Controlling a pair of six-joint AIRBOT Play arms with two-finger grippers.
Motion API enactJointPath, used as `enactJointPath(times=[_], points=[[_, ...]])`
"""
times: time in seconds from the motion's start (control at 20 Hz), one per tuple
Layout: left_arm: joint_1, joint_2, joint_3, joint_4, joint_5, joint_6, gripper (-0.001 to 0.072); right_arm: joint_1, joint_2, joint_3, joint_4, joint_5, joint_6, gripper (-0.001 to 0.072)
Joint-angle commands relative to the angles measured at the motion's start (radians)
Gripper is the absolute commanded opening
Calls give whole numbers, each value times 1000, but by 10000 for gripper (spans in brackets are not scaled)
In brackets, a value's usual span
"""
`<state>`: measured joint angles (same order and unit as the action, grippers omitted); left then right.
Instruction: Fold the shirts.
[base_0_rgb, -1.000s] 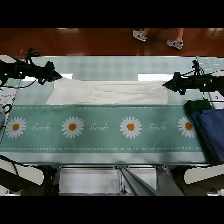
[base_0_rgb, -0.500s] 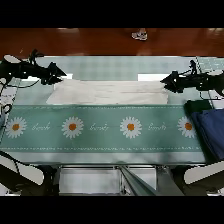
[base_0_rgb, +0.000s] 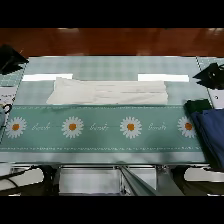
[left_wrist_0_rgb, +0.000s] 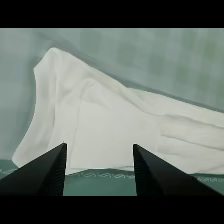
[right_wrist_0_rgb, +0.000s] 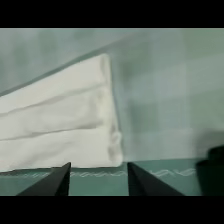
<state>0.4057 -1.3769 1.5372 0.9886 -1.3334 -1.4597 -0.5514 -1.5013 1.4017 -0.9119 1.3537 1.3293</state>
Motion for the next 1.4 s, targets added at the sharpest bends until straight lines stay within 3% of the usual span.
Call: enactJointPath(times=[0.0,0.15,0.3,0.7,1.05,1.1,1.2,1.35], points=[[-49,280,-311,40,166,7,501,-25,83,-220,-68,-161,0,415],[-159,457,-613,40,284,5,501,-24,27,-415,252,-260,-161,417],[-205,494,-724,40,298,-12,501,-9,-80,-418,388,-256,-214,417],[-211,485,-727,5,330,-30,501,161,-283,-249,380,-259,-161,417],[-211,485,-727,5,330,-30,501,271,-354,-115,381,-283,-101,406],[-211,485,-727,5,331,-30,501,288,-356,-108,381,-283,-97,335],[-211,485,-727,5,332,-30,501,312,-354,-92,378,-260,-109,36],[-213,485,-727,5,332,-30,501,317,-323,-58,377,-197,-111,23]])
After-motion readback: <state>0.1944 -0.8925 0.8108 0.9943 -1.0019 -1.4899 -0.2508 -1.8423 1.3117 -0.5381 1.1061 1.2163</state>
